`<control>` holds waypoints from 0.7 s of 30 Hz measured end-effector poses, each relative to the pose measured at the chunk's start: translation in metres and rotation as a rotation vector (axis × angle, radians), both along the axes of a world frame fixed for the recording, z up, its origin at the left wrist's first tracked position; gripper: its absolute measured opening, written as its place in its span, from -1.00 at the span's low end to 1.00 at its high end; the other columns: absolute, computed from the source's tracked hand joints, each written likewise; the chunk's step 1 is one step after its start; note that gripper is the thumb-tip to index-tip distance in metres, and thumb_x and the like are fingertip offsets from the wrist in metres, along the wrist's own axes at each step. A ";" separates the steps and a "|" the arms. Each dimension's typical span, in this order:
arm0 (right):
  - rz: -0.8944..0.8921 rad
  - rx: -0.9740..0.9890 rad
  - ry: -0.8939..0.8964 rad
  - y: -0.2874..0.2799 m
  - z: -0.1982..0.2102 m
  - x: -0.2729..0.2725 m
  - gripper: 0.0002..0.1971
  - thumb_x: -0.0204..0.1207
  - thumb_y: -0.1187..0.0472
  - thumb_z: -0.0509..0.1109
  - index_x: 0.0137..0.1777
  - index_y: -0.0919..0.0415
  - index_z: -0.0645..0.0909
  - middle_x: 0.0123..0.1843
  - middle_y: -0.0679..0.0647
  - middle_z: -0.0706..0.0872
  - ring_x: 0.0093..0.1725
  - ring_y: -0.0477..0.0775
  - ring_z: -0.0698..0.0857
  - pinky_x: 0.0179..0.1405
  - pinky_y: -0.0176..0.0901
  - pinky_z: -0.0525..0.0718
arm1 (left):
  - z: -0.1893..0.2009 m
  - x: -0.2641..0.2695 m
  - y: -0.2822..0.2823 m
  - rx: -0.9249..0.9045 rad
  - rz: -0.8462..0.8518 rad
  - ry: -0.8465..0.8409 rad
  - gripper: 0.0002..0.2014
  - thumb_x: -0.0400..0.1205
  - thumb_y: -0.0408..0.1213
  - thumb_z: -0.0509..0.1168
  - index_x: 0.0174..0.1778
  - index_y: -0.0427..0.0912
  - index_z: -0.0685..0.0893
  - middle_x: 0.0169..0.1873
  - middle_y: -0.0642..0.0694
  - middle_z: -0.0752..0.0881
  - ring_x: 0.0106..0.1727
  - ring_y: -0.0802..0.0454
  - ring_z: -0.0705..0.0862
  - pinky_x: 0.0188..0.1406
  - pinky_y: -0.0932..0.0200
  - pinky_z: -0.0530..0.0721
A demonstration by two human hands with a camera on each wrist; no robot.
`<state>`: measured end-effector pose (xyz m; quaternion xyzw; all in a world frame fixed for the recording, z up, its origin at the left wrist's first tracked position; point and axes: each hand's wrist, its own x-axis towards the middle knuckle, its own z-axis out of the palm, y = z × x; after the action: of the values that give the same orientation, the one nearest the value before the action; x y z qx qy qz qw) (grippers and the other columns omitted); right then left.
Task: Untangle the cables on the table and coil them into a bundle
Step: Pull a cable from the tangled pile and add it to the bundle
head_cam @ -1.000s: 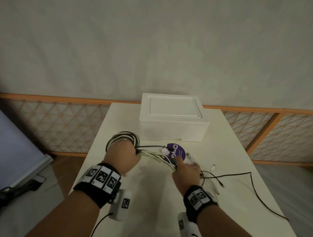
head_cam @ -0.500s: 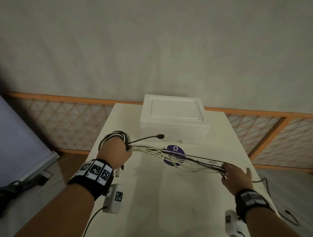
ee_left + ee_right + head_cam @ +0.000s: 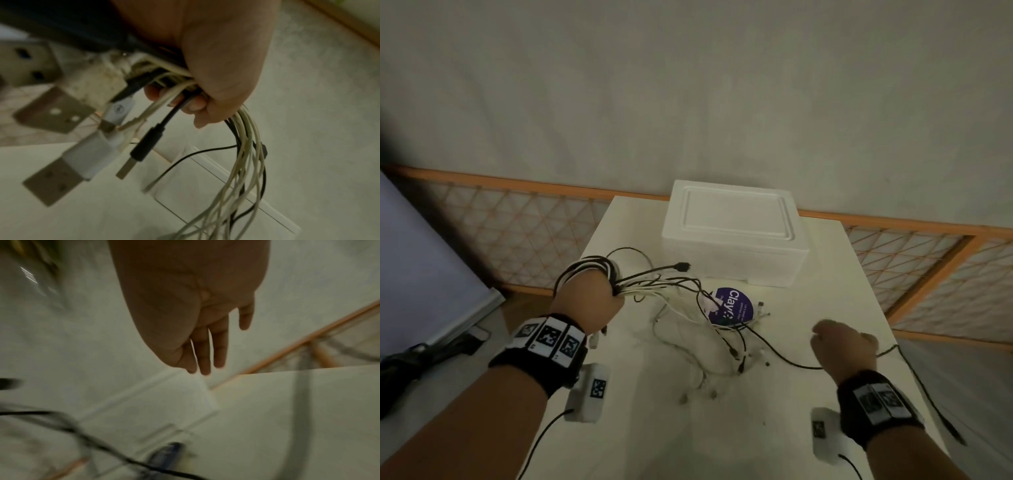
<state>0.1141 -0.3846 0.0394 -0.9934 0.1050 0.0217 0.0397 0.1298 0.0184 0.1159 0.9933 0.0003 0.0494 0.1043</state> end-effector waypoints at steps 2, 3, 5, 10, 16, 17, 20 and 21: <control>0.229 0.124 -0.358 0.052 0.025 0.009 -0.87 0.45 0.07 0.39 -0.05 -0.07 0.72 -0.09 -0.12 0.80 -0.07 0.02 0.76 0.11 0.02 0.47 | 0.002 -0.004 -0.019 -0.050 -0.043 -0.011 -0.84 0.32 -0.19 0.26 -0.50 -0.07 0.39 -0.58 -0.04 0.49 -0.49 -0.04 0.52 -0.50 0.14 0.49; 0.362 0.198 -0.450 0.079 0.034 0.008 -0.88 0.41 0.01 0.39 -0.13 -0.05 0.72 -0.19 -0.12 0.79 -0.16 0.04 0.76 0.01 0.00 0.50 | 0.003 -0.008 -0.028 -0.083 -0.056 -0.003 -0.83 0.36 -0.20 0.26 -0.50 -0.09 0.41 -0.61 -0.03 0.49 -0.53 -0.03 0.52 -0.54 0.15 0.47; 0.568 0.270 -0.472 0.132 0.046 0.004 -0.75 0.36 -0.15 0.32 -0.15 -0.03 0.67 -0.25 -0.12 0.74 -0.22 0.04 0.71 -0.09 -0.02 0.54 | 0.006 -0.015 -0.046 -0.082 -0.106 -0.040 -0.77 0.37 -0.22 0.31 -0.50 -0.07 0.37 -0.61 0.02 0.41 -0.50 -0.04 0.48 -0.47 0.17 0.39; 0.370 0.399 -0.266 0.161 0.035 0.005 -0.68 0.44 -0.09 0.37 0.13 0.02 0.55 -0.08 -0.07 0.76 -0.05 0.08 0.71 0.14 0.00 0.43 | 0.009 -0.030 -0.067 -0.201 -0.159 -0.085 -0.79 0.37 -0.12 0.32 -0.47 -0.15 0.52 -0.52 -0.06 0.54 -0.39 -0.07 0.56 -0.33 0.03 0.59; 0.243 0.131 -0.073 0.108 -0.008 0.002 -0.73 0.45 -0.12 0.21 -0.01 -0.08 0.66 -0.05 -0.11 0.74 0.05 0.01 0.68 0.21 0.03 0.41 | 0.020 -0.042 -0.077 -0.310 -0.092 0.027 -0.77 0.45 -0.25 0.34 -0.49 -0.23 0.53 -0.61 -0.08 0.61 -0.58 0.00 0.60 -0.60 0.15 0.52; 0.179 0.088 -0.003 0.089 -0.017 -0.003 -0.75 0.44 -0.07 0.22 0.00 -0.08 0.67 -0.01 -0.12 0.71 0.07 0.02 0.67 0.18 0.02 0.45 | 0.020 -0.040 -0.072 -0.349 -0.064 0.020 -0.78 0.44 -0.27 0.33 -0.51 -0.21 0.52 -0.63 -0.07 0.61 -0.61 0.04 0.59 -0.61 0.16 0.51; 0.044 0.037 0.217 0.026 -0.043 -0.023 -0.66 0.39 0.04 0.26 0.19 -0.14 0.55 0.14 -0.09 0.63 0.18 0.04 0.63 0.16 0.02 0.56 | 0.022 -0.029 -0.050 -0.332 0.003 -0.092 -0.76 0.40 -0.30 0.36 -0.52 -0.13 0.45 -0.60 -0.03 0.52 -0.53 0.09 0.53 -0.48 0.19 0.45; 0.053 0.057 0.283 0.012 -0.047 -0.028 -0.58 0.40 0.00 0.31 0.30 -0.19 0.47 0.20 -0.09 0.60 0.23 0.04 0.61 0.17 0.01 0.57 | 0.022 -0.026 -0.045 -0.309 0.021 -0.076 -0.77 0.40 -0.29 0.36 -0.50 -0.15 0.46 -0.58 -0.06 0.52 -0.51 0.04 0.53 -0.48 0.17 0.45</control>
<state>0.0861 -0.3729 -0.0074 -0.9814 0.0827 0.1654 0.0521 0.1041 -0.0270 0.1379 0.9627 0.0141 0.0876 0.2555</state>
